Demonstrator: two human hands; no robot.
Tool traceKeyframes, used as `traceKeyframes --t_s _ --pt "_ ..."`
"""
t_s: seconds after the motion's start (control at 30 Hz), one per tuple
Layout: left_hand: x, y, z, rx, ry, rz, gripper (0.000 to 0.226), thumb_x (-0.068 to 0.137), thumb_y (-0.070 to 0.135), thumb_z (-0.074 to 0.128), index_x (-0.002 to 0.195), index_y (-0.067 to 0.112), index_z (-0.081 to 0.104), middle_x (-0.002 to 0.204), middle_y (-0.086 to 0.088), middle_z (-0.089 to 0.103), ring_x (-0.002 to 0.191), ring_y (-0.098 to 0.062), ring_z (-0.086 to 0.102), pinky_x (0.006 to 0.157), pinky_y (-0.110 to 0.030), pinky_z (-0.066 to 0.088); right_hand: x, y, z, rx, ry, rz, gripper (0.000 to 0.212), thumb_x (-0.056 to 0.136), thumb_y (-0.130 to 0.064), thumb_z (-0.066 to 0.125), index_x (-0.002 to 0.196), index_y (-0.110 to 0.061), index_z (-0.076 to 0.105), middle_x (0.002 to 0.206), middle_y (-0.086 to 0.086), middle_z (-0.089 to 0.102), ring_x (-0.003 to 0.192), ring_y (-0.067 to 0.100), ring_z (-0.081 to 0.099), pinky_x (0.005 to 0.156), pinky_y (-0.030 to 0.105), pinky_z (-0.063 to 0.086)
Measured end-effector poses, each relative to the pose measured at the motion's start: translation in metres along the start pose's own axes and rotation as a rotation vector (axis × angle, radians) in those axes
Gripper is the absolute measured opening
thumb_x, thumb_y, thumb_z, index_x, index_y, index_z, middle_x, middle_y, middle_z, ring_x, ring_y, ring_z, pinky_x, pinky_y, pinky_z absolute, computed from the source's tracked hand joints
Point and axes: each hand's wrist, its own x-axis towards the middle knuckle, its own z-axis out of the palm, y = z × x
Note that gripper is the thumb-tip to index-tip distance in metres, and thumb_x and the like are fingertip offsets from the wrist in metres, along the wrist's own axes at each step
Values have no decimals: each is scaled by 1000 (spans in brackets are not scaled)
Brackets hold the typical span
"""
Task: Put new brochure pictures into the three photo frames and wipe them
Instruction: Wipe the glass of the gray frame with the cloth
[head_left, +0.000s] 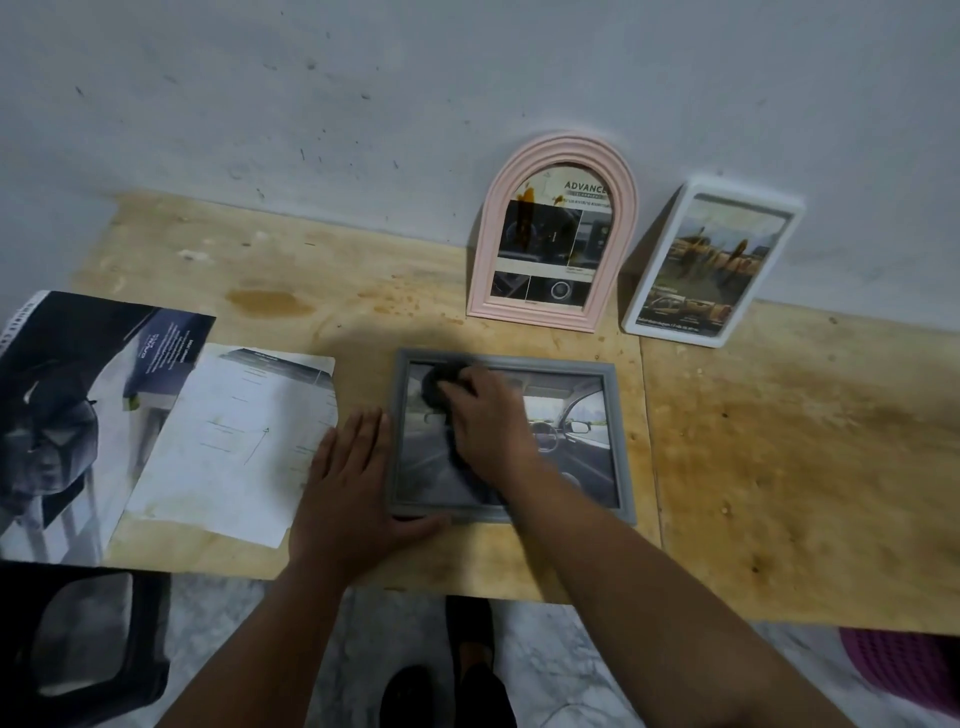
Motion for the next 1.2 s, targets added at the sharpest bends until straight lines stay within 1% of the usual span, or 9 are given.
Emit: traceKeyframes --t_s 0.13,0.33,0.47,0.53,0.63,0.73,0.87,1.07,1.2 --pt "0 -2 3 11 -7 10 133 71 99 41 163 7 15 171 -11 13 159 -25 8 128 -51 15 -29 -20 12 33 -54 -120 38 84 -22 60 121 -14 69 118 16 61 90 39 57 71 46 49" --pt "1 -3 4 7 -24 16 130 73 99 37 164 9 12 172 -9 12 160 -25 6 128 -50 13 -64 -17 1 199 -203 -267 36 87 -11 58 121 -9 71 116 16 62 99 33 60 83 41 51" --pt "0 -4 3 17 -19 22 132 72 100 39 163 8 12 172 -10 12 159 -26 7 128 -50 13 -60 -9 -39 535 -379 -43 31 96 1 57 124 -5 70 112 0 63 102 -1 60 92 15 45" --pt "0 -3 1 6 -14 16 134 70 100 41 163 8 13 172 -10 12 159 -25 6 128 -49 13 -53 9 -61 708 -317 153 31 100 2 54 125 -6 69 112 -9 64 99 -17 56 97 16 47" --pt "0 0 -1 15 -13 2 135 70 101 39 164 8 11 172 -10 12 160 -24 6 129 -48 11 -42 58 -88 733 -17 393 28 102 -4 54 124 -14 70 114 -17 62 105 -7 56 105 42 50" --pt "-1 0 1 22 -9 -7 135 69 102 38 164 9 11 172 -9 12 159 -24 5 129 -48 10 -36 99 -84 404 160 320 29 100 -7 55 126 -13 67 114 -1 59 102 2 54 101 43 49" --pt "-2 -1 1 23 -9 -8 137 68 102 38 164 9 9 172 -9 11 160 -23 4 129 -49 11 -41 83 -40 119 25 153 33 94 -19 53 122 -17 70 115 4 60 103 24 55 86 50 51" --pt "0 -3 3 13 -31 8 133 71 101 35 164 9 9 172 -10 11 159 -24 5 128 -50 12 -70 -11 -13 291 -97 -223 29 86 -12 57 108 -10 76 101 13 67 88 26 59 77 34 45" --pt "-3 0 -3 -15 -80 9 131 71 101 33 164 10 10 171 -11 14 159 -25 7 129 -48 9 -78 -18 -37 574 -246 45 31 96 -3 56 122 -6 71 120 16 68 112 27 59 97 24 41"
